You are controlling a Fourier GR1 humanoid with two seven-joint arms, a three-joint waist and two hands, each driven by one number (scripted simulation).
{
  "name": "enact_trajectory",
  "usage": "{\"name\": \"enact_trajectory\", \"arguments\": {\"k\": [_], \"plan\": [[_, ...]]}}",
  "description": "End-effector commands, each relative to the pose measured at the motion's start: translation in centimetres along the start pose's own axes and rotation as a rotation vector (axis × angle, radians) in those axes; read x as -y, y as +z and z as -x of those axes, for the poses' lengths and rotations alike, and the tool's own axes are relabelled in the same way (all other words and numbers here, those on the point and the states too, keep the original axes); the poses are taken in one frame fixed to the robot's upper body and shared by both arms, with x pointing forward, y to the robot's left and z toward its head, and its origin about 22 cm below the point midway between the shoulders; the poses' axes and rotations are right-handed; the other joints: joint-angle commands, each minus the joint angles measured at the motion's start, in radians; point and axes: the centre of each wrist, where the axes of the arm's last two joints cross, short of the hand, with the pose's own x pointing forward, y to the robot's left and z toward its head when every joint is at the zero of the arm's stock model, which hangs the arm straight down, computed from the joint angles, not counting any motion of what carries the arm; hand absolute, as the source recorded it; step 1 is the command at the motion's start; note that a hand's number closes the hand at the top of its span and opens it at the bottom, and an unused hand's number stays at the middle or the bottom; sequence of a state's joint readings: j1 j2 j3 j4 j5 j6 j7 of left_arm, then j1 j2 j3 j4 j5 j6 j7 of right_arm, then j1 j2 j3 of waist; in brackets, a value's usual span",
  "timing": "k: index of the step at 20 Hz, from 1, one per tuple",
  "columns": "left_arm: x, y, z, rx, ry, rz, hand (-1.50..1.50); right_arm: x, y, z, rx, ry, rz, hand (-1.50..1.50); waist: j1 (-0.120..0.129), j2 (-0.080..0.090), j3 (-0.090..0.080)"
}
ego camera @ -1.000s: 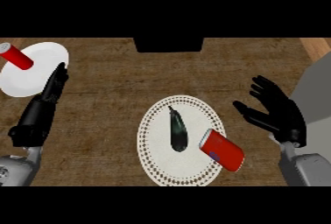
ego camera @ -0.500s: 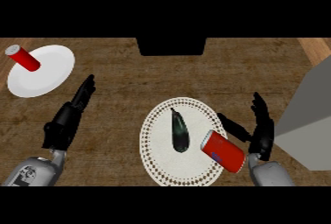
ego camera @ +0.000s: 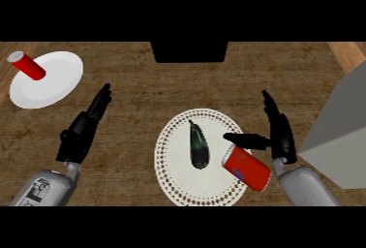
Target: Pick the eggplant from the placemat and place it in the tiered shelf
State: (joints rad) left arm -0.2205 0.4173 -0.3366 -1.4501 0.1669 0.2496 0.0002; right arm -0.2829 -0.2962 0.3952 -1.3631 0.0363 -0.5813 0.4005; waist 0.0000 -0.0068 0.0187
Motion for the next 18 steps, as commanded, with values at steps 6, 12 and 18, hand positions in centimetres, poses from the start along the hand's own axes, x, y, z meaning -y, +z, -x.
{"name": "enact_trajectory", "arguments": {"k": [6,12,18], "plan": [[3.2,-0.1,1.0,-0.025,0.069,0.007,0.00,-1.8,-0.7,-9.1,-0.116,0.310,-0.214,-1.50,0.005,0.007,-0.022],[0.7,0.0,1.2,-0.015,0.046,0.024,0.00,-3.3,-0.3,-13.2,-0.222,0.596,-0.378,-1.50,0.014,0.007,-0.022],[1.5,0.4,1.2,-0.028,0.071,-0.010,0.00,-5.1,0.6,-16.6,-0.268,0.683,-0.405,-1.50,0.008,0.005,-0.020]]}}
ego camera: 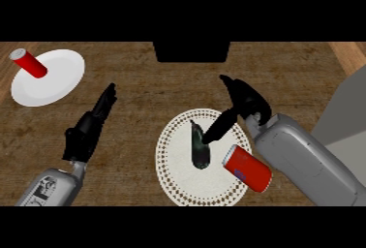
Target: Pick the eggplant from the placemat and place it in the tiered shelf
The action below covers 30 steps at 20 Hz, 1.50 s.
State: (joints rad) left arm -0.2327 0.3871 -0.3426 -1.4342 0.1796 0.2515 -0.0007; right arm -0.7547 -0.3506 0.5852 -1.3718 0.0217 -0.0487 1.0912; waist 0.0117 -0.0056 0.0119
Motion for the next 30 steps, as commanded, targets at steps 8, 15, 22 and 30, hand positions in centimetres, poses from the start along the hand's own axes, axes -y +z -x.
{"name": "enact_trajectory", "arguments": {"k": [8,15,22,30], "plan": [[0.1,0.7,1.4,-0.006,0.036,-0.011,0.00,-3.4,1.7,-4.7,-0.078,0.055,-0.010,-1.50,-0.008,0.003,-0.013],[0.5,0.3,0.6,-0.022,0.050,-0.001,0.00,-3.4,0.7,-4.1,-0.113,0.081,0.019,-1.50,-0.010,0.003,-0.012],[0.8,0.0,1.8,-0.017,0.017,-0.029,0.00,-4.9,-1.2,-3.9,-0.118,0.054,0.000,-1.50,-0.009,0.008,-0.013],[1.2,-0.8,-0.9,-0.014,0.031,0.008,0.00,-5.5,-1.6,-4.1,-0.171,0.088,0.012,-1.50,-0.005,0.006,-0.012]]}}
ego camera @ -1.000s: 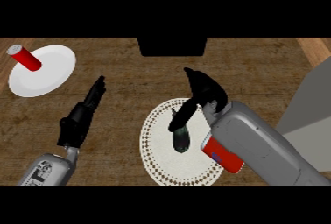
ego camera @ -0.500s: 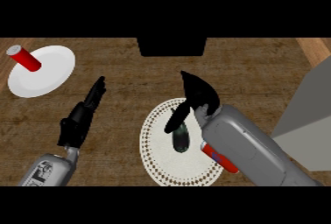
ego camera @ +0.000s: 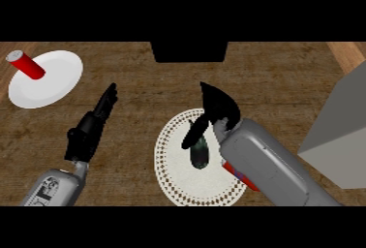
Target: Pick the eggplant from the placemat and place it in the tiered shelf
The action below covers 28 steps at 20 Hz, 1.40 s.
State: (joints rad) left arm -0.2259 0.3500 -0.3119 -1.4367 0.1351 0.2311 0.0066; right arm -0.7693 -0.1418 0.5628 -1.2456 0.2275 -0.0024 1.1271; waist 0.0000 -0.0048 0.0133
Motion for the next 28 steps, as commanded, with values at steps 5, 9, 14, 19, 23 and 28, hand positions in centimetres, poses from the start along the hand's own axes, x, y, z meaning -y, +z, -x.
{"name": "enact_trajectory", "arguments": {"k": [5,9,14,19,23,28], "plan": [[-1.2,0.3,0.5,-0.001,0.036,-0.011,0.00,-3.8,-0.8,-0.5,-0.153,0.038,-0.006,-1.50,0.008,0.004,-0.014],[0.5,0.1,1.9,-0.011,0.032,-0.015,0.00,-1.6,-0.8,0.0,-0.155,0.035,-0.009,-1.50,-0.003,0.003,-0.014],[1.4,-0.3,0.8,0.000,0.033,-0.028,0.00,-5.2,-2.2,0.7,-0.191,0.078,-0.043,-1.50,0.002,0.005,-0.014],[0.1,0.4,0.5,-0.021,0.030,-0.005,0.00,-6.2,-2.1,1.5,-0.186,0.071,-0.028,-1.50,0.004,0.003,-0.013],[0.7,0.6,1.4,-0.023,0.039,-0.006,0.00,-4.7,-2.3,0.2,-0.195,0.089,-0.033,-1.50,0.005,0.004,-0.014],[-0.3,0.8,-0.1,-0.028,0.039,-0.013,0.00,-5.9,-3.8,2.5,-0.201,0.084,-0.037,-1.50,0.007,0.004,-0.013]]}}
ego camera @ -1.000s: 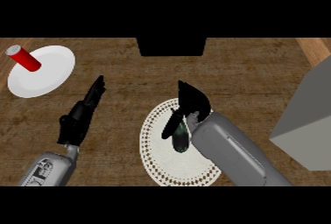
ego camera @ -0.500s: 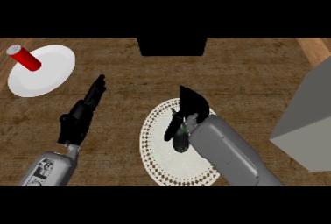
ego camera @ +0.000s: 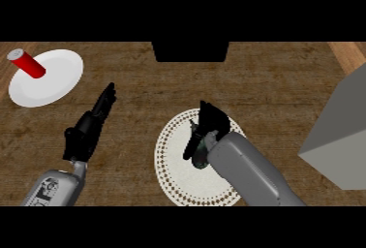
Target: Pick the eggplant from the placemat and place it in the tiered shelf
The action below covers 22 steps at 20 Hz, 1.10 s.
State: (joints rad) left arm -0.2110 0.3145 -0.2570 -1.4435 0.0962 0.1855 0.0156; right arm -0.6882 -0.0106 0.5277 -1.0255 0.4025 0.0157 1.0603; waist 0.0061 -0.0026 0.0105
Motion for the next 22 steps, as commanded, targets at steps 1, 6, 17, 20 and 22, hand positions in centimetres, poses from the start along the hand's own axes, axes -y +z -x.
{"name": "enact_trajectory", "arguments": {"k": [1,6,17,20,22], "plan": [[0.2,1.5,1.0,-0.016,0.017,-0.005,0.00,-1.2,-1.7,2.5,-0.088,0.007,-0.013,-1.50,-0.001,0.002,-0.011],[1.4,-0.1,1.6,-0.008,0.025,0.011,0.00,-1.0,-1.2,0.3,-0.053,-0.014,-0.020,-1.50,0.004,0.005,-0.011],[2.4,0.1,1.1,-0.020,0.025,0.000,0.00,-3.3,0.3,1.4,-0.038,0.075,-0.084,1.50,-0.003,0.001,-0.011],[2.4,0.4,1.1,-0.015,0.027,0.006,0.00,-4.6,-0.9,1.9,-0.005,0.138,-0.067,1.50,0.006,0.003,-0.010],[0.8,0.3,1.2,-0.034,0.032,-0.003,0.00,-3.3,-0.1,2.6,0.016,0.133,-0.034,1.50,-0.006,0.001,-0.011]]}}
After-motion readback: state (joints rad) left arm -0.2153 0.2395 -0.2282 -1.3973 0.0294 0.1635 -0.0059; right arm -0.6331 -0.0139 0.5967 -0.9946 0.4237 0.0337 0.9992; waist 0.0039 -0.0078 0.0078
